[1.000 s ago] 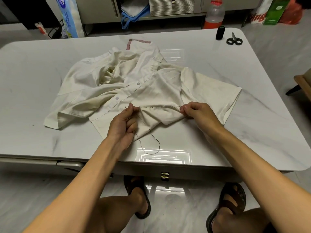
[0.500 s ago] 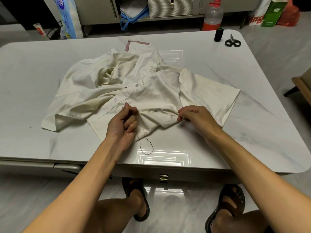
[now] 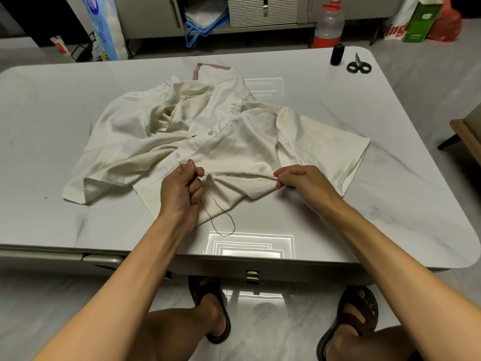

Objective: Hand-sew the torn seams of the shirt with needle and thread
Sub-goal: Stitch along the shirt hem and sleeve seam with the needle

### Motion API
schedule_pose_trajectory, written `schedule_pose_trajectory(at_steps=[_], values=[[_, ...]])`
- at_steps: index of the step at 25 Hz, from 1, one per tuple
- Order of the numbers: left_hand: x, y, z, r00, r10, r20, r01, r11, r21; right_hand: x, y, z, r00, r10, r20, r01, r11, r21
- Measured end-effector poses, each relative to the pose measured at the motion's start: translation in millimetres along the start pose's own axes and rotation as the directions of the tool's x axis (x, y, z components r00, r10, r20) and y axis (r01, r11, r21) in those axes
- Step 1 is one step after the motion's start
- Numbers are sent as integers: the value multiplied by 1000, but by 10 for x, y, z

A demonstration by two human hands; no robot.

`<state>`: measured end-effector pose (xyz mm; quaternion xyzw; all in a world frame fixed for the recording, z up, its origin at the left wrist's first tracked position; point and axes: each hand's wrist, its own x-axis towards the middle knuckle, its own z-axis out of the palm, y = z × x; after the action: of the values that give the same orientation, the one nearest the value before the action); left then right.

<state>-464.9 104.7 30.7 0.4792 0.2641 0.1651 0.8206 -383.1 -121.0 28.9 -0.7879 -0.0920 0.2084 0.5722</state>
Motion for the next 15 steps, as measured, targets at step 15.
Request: schedule_pose_trajectory(at_steps=[15], values=[[-28, 103, -92, 986, 133, -102, -105, 963, 248, 19, -14, 28, 998, -43, 35, 46, 994, -102]])
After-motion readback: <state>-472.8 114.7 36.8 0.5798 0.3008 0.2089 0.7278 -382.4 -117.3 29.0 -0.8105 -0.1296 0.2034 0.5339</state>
